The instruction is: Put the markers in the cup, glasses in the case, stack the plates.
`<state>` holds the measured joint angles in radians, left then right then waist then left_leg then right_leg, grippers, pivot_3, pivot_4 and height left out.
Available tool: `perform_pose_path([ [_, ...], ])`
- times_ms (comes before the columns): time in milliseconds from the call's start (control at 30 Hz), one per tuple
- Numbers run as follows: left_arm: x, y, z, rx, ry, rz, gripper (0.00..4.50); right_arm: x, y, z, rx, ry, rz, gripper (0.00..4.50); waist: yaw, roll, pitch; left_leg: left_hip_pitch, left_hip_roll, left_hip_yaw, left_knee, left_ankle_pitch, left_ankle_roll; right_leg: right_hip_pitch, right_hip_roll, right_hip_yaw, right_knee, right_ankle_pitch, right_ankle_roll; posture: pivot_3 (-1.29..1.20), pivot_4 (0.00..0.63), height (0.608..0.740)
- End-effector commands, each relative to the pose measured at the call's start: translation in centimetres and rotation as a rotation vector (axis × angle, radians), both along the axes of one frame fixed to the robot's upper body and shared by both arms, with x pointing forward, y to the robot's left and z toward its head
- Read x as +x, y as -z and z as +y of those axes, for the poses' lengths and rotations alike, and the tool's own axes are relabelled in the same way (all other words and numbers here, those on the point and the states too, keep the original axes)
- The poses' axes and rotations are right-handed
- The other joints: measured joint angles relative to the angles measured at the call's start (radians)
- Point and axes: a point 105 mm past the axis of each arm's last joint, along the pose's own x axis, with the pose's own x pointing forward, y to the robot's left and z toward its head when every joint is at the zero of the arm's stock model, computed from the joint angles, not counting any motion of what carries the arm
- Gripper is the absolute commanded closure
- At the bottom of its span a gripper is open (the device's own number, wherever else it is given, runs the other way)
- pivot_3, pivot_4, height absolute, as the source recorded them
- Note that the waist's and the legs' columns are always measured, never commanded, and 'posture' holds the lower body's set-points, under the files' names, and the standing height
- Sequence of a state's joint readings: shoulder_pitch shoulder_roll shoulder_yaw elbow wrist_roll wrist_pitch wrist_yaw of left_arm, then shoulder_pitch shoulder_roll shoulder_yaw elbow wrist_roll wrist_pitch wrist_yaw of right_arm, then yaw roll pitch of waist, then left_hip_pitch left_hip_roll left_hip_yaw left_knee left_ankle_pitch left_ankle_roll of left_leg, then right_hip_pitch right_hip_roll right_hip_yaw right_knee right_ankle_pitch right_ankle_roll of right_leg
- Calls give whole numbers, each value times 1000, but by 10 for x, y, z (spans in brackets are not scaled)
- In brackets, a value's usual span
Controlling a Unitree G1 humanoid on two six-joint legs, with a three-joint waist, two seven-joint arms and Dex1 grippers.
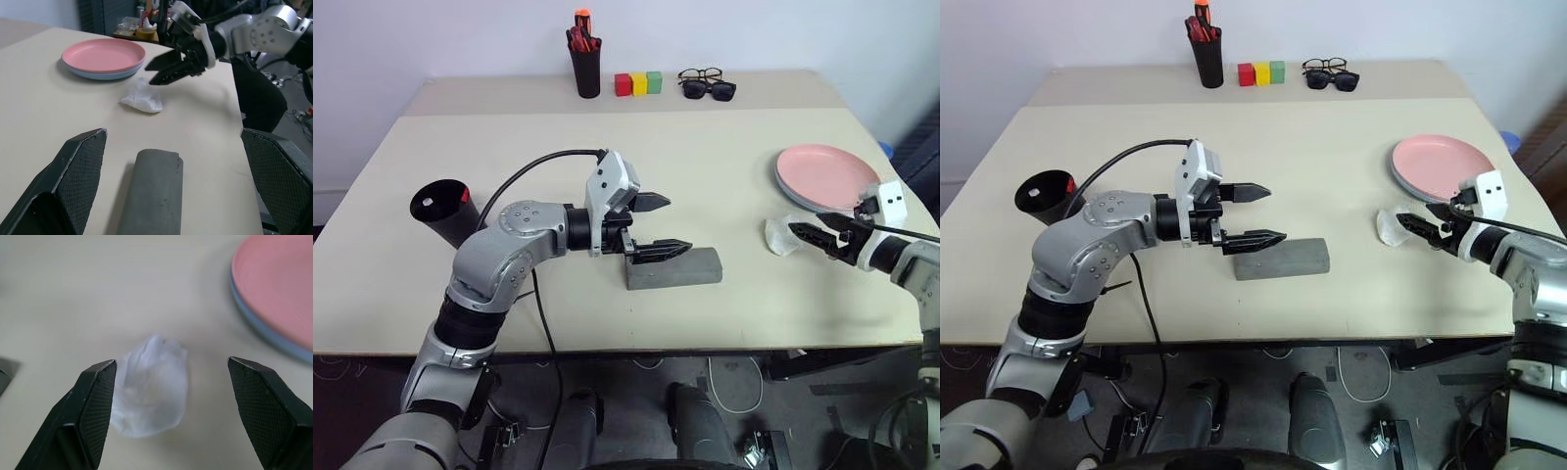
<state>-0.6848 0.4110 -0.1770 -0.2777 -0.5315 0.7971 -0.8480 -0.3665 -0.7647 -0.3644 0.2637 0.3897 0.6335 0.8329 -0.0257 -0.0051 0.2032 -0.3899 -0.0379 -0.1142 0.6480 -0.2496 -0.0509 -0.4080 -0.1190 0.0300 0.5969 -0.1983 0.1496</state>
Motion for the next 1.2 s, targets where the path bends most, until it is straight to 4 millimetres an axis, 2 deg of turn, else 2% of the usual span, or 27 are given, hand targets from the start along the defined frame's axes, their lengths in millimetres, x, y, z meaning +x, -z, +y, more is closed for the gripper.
perform_pose_path([
  [33,-1,-13,-2,-5,16,-62,0,-1,-2,9,37,-1,-25,849,1,0,0,0,0,0,0,0,0,0,0,0,0,0,0,0,150,740],
  [267,-2,-13,1,6,3,-66,0,7,20,25,117,4,9,849,7,0,0,-1,0,0,0,0,0,0,0,0,0,0,0,0,150,740],
  [367,-2,-13,3,10,-4,-68,0,15,29,23,103,42,11,849,5,0,0,0,0,0,0,0,0,0,0,0,0,0,0,0,150,740],
  [400,-2,-13,3,10,-6,-68,0,18,30,21,97,62,8,1356,5,0,0,0,0,0,0,0,0,0,0,0,0,0,0,0,150,740],
  [467,-2,-13,4,11,-11,-69,0,20,31,21,87,58,7,2098,5,0,0,0,0,0,0,0,0,0,0,0,0,0,0,0,150,740],
  [600,-3,-12,5,13,-17,-68,0,23,33,19,58,67,-2,4199,5,0,0,0,0,0,0,0,0,0,0,0,0,0,0,0,150,740],
  [633,-3,-12,5,14,-18,-68,0,23,32,19,53,67,-7,4465,5,0,0,0,0,0,0,0,0,0,0,0,0,0,0,0,150,740],
  [733,-2,-11,4,13,-21,-68,0,25,18,18,31,66,-79,4465,5,0,0,0,0,0,0,0,0,0,0,0,0,0,0,0,150,740],
  [867,0,-11,2,8,-23,-69,0,33,-20,12,18,88,-243,4465,4,0,0,0,0,0,0,0,0,0,0,0,0,0,0,0,150,740],
  [1033,0,-10,1,2,-30,-72,0,52,-58,-24,-118,237,-402,4465,1,0,0,0,0,0,0,0,0,0,0,0,0,0,0,0,150,740],
  [1200,9,-10,4,-16,-112,-101,0,65,-56,-53,-387,344,-388,4465,5,0,0,-1,0,0,-2,0,0,-1,0,0,-2,0,0,0,150,740],
])
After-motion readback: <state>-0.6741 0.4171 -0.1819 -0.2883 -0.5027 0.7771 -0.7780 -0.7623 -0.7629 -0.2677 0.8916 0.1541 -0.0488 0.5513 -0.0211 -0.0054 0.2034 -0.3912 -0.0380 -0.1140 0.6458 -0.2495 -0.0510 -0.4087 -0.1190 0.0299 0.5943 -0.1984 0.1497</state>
